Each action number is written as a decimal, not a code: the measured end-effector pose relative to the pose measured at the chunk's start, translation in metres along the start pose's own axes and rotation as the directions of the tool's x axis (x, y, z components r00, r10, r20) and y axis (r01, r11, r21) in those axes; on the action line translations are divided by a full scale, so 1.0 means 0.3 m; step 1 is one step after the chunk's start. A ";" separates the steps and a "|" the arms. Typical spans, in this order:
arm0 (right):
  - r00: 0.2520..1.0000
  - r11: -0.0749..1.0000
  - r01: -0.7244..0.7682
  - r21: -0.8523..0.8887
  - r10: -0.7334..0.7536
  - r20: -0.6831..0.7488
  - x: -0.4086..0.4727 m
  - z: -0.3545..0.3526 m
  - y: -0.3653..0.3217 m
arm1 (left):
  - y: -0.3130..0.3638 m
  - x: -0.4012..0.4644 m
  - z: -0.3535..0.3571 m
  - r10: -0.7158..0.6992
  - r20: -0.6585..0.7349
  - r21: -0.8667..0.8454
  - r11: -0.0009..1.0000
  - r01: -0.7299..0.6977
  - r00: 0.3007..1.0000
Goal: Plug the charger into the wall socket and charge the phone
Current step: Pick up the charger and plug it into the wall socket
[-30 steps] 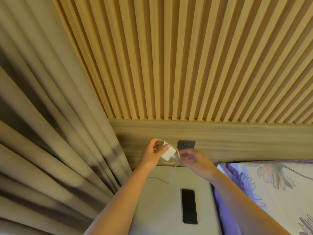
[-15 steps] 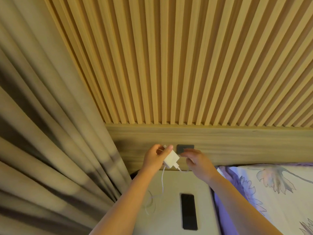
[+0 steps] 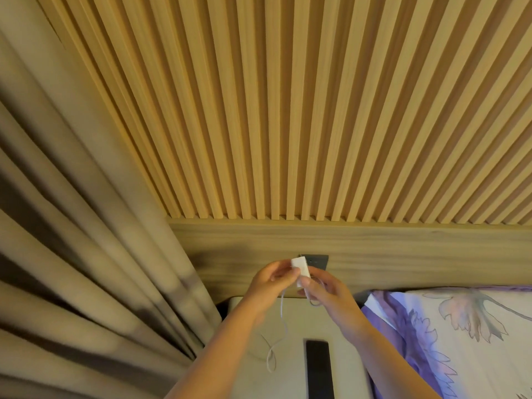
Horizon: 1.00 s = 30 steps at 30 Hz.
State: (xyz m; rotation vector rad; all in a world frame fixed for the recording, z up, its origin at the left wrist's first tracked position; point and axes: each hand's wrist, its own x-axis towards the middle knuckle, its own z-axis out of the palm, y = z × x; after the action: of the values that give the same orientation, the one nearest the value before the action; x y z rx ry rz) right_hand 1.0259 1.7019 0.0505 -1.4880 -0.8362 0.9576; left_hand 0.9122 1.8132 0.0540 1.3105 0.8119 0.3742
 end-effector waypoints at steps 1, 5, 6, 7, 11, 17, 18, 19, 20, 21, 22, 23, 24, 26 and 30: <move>1.000 1.000 -0.009 -0.001 0.009 0.020 -0.003 0.003 -0.010 | -0.004 -0.001 0.000 0.001 0.008 -0.010 1.000 -0.001 1.000; 0.999 0.999 -0.032 -0.013 0.032 -0.005 0.002 0.006 0.000 | -0.006 0.008 0.011 -0.005 -0.022 -0.075 0.997 0.004 1.000; 0.999 0.999 -0.035 0.006 0.035 -0.008 0.005 0.004 0.007 | -0.005 0.011 0.017 -0.001 -0.041 -0.065 0.998 -0.002 0.999; 0.999 0.999 -0.036 0.018 0.036 -0.011 0.010 0.001 0.019 | -0.004 0.014 0.023 -0.001 -0.066 -0.053 0.999 -0.003 0.998; 0.998 0.998 -0.054 -0.022 0.053 -0.029 0.013 -0.003 0.017 | -0.004 0.019 0.048 0.006 -0.166 0.031 1.000 -0.001 0.986; 0.997 0.993 -0.076 0.089 0.079 -0.023 0.016 -0.008 0.056 | -0.043 0.030 0.065 0.093 -0.193 0.188 0.981 -0.056 0.977; 0.992 0.980 -0.110 0.168 0.117 -0.037 0.015 -0.015 0.074 | -0.051 0.028 0.067 0.066 -0.188 0.139 0.990 -0.040 0.980; 0.988 0.958 -0.134 0.251 0.150 -0.044 0.015 -0.022 0.092 | -0.057 0.026 0.070 0.042 -0.181 0.093 0.995 -0.026 0.983; 0.982 0.937 -0.157 0.312 0.181 -0.050 0.017 -0.031 0.114 | -0.068 0.028 0.070 0.020 -0.172 0.066 0.998 -0.009 0.985; 0.977 0.918 -0.175 0.356 0.205 -0.049 0.019 -0.035 0.132 | -0.080 0.033 0.071 0.013 -0.163 0.068 0.998 -0.002 0.987; 0.974 0.908 -0.191 0.373 0.221 -0.040 0.024 -0.038 0.148 | -0.099 0.040 0.072 0.014 -0.149 0.090 0.996 0.000 0.989; 0.974 0.905 -0.199 0.377 0.224 -0.024 0.029 -0.038 0.162 | -0.116 0.046 0.075 0.015 -0.129 0.106 0.994 -0.002 0.992; 0.976 0.913 -0.200 0.355 0.219 -0.013 0.036 -0.037 0.172 | -0.136 0.054 0.080 0.011 -0.115 0.112 0.994 0.002 0.993; 0.978 0.928 -0.194 0.318 0.209 -0.014 0.054 -0.040 0.200 | -0.178 0.075 0.094 -0.010 -0.099 0.096 0.995 0.019 0.995; 0.950 0.912 -0.222 0.346 0.282 -0.133 0.113 -0.049 0.279 | -0.276 0.139 0.134 -0.066 -0.090 0.066 0.995 0.072 0.994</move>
State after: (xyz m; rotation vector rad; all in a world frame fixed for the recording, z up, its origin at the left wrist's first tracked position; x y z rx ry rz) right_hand 1.0530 1.7158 -0.0357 -1.3849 -0.3343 1.0761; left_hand 0.9531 1.7920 -0.0362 1.3341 0.9494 0.3533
